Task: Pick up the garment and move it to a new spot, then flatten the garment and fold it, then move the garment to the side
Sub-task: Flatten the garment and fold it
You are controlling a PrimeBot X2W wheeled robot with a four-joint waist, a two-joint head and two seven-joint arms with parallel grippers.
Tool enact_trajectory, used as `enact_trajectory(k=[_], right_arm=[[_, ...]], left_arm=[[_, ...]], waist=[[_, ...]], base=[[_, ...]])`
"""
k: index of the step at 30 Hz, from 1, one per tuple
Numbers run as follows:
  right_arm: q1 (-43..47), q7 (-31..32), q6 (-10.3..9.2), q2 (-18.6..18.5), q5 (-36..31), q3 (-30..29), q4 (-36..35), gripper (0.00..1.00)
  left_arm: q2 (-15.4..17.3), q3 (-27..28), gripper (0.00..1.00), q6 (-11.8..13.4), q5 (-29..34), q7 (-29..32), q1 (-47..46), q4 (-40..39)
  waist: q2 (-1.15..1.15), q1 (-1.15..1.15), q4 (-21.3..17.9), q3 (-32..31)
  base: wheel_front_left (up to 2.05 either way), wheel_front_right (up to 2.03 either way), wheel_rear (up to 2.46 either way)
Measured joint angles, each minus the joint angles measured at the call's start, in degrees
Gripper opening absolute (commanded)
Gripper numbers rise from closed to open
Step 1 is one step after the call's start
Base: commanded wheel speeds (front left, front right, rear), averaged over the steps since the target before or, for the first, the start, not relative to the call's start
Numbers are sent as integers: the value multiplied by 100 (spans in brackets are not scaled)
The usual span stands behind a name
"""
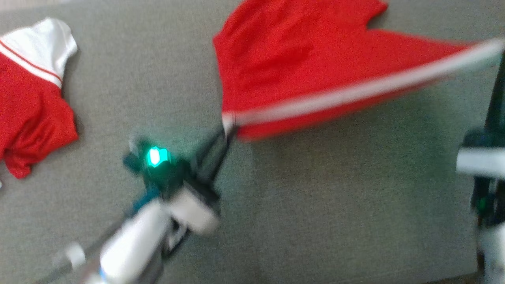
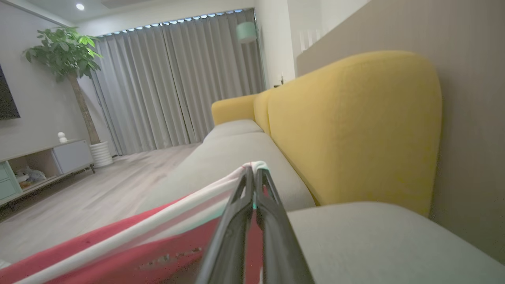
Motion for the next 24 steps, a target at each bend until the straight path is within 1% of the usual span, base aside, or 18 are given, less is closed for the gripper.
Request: enact_trajectory(k=[4, 7, 10, 12, 14, 17, 18, 19, 24], right_arm=[[1377, 71, 0, 160, 2, -122, -563, 0], [2232, 275, 0, 285, 2, -376, -1059, 0], [2786, 572, 0, 356, -89, -545, -1566, 0], [2966, 801, 0, 367, -149, -588, -1835, 0], [3008, 1000, 0, 352, -200, -661, -2000, 0], [2842, 1292, 0, 250, -221, -738, -2000, 0], [2562, 1501, 0, 91, -242, -740, -1873, 0], [2384, 1615, 0, -14, -241, -716, -1769, 0], [1454, 2109, 0, -508, -234, -492, -1128, 0]], left_arm=[[14, -43, 0, 73, 114, 0, 1213, -220], [15, -119, 0, 178, 158, 2, 1838, -400], [12, -142, 0, 216, 143, 4, 2265, -611], [11, -126, 0, 221, 97, 4, 2441, -748], [-5, -88, 0, 220, 68, 4, 2468, -831], [-92, -64, 0, 191, 3, 15, 2253, -816], [-279, -57, 0, 154, -98, 62, 1914, -698], [-398, -56, 0, 127, -157, 66, 1700, -589], [-902, -35, 0, 56, -398, 215, 747, 76]], waist=[[0, 0, -48, -333], [0, 0, -78, -566], [0, 0, -81, -767], [0, 0, -65, -855], [0, 0, -8, -867], [0, 0, 136, -799], [0, 1, 265, -728], [0, 2, 336, -692], [0, 2, 663, -523]], base=[[0, 0, 0], [0, 0, 0], [0, 0, 0], [0, 0, 0], [0, 0, 0], [0, 0, 0], [0, 0, 0], [0, 0, 0], [0, 0, 0]])
